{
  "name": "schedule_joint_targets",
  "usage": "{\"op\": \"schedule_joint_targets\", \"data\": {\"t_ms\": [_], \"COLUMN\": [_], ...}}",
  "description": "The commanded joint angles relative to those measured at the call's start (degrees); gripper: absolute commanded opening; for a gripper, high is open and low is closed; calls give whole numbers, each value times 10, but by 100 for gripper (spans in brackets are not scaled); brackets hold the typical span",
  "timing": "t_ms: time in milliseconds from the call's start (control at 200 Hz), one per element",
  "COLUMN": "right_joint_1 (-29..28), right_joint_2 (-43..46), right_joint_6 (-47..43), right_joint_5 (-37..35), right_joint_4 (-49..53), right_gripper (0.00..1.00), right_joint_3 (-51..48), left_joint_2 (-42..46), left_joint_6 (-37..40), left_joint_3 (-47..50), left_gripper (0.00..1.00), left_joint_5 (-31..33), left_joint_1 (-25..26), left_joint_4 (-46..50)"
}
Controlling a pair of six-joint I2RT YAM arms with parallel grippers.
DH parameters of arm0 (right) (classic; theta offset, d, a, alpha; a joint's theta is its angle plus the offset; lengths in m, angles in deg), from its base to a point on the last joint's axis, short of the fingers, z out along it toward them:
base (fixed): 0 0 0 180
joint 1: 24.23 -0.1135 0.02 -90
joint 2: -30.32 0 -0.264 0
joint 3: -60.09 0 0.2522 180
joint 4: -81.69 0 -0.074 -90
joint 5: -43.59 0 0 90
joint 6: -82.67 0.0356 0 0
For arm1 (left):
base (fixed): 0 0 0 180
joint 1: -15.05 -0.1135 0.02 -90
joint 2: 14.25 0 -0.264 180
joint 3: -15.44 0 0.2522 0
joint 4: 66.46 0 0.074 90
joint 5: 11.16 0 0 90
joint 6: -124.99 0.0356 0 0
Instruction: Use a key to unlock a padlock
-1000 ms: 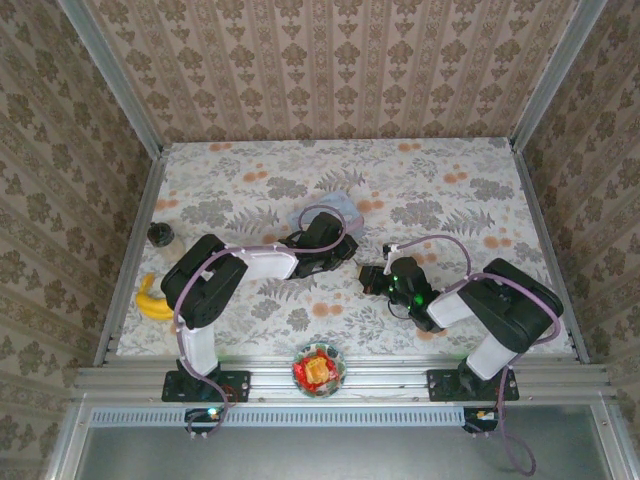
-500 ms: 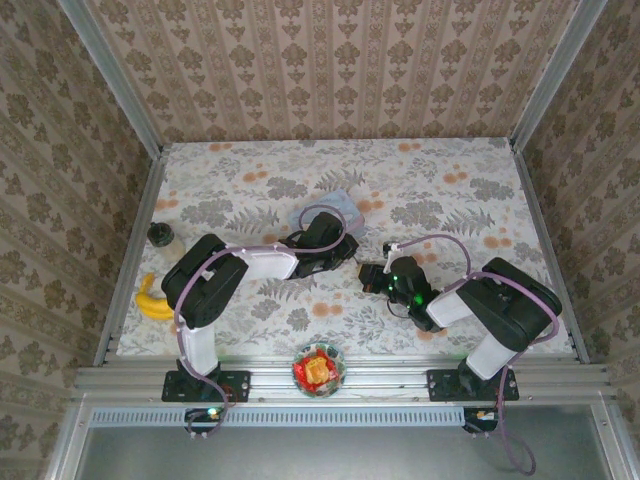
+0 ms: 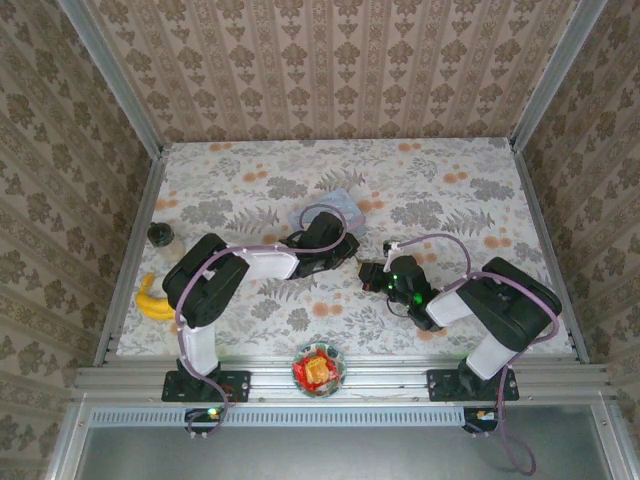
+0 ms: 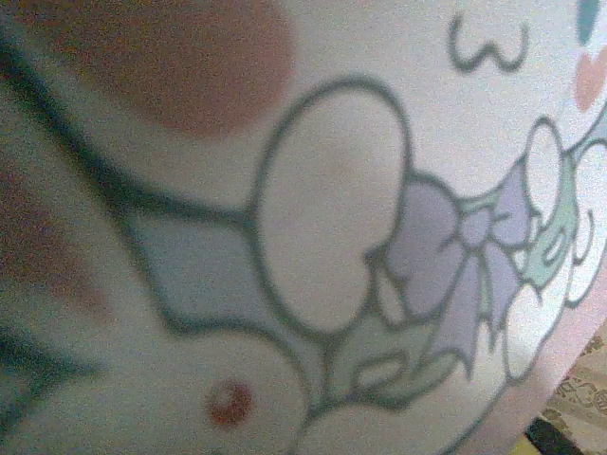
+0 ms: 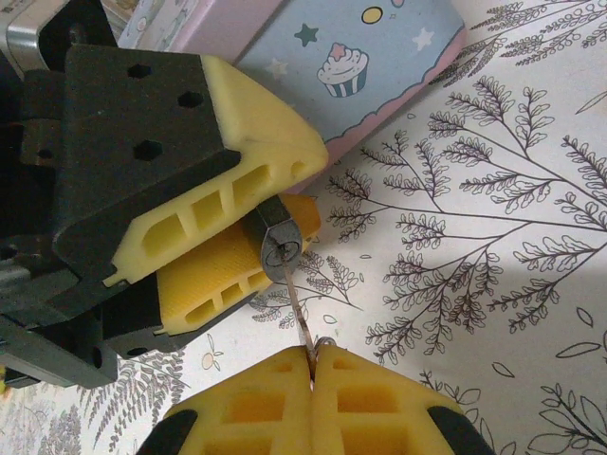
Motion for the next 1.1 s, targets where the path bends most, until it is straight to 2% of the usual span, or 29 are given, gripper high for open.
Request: {"op": "schedule_joint_targets", "data": {"t_ms": [0,645,1095], "right_joint_1": [-4,8,28], "right_joint_2": [-11,-13,27], "right_joint_6": [7,-13,-14], "right_joint_5": [-14,-9,18], "right_joint_4": [-21,-25,7], "right_gripper": [0,0,0], "right_joint_3": [16,33,42], "left_joint_2": [-41,-41,-46], "left_joint_6": [-82,-87,-93], "left_joint_3": [8,8,17], "left_gripper": [0,0,0], "left_joint_5": [-105,-128,-133], "left_joint_1": [1,10,10], "left_joint_4": [23,30,20]}}
